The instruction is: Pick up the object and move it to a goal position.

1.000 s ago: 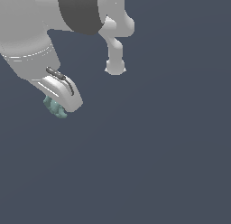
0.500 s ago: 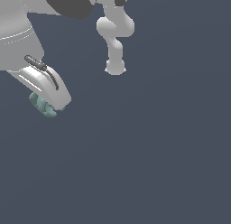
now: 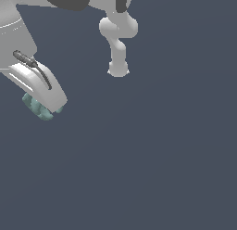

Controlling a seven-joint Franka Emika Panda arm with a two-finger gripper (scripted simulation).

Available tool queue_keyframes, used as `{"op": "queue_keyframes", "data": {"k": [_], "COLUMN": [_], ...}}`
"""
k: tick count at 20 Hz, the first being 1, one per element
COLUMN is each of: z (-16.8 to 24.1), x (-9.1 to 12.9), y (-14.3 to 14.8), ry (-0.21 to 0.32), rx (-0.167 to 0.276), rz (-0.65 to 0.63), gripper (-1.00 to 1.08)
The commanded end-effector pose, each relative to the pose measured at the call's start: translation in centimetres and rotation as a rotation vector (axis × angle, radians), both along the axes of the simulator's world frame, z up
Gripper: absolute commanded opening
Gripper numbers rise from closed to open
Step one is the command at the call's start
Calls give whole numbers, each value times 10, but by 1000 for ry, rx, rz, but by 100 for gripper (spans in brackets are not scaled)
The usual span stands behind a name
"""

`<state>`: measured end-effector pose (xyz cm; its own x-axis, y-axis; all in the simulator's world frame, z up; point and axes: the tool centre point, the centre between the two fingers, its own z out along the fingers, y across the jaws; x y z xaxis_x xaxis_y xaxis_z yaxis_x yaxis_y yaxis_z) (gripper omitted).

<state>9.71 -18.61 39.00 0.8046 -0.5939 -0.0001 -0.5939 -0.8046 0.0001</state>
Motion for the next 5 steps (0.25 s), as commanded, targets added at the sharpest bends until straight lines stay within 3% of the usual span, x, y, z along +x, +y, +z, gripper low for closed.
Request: {"op": "queue_keyframes", "data": {"k": [1,5], "z": [2,2], "x": [1,1], "y": [-1,-1], "ry": [0,0], "rx": [0,0], "rz": [0,0], "gripper": [-100,-100]}}
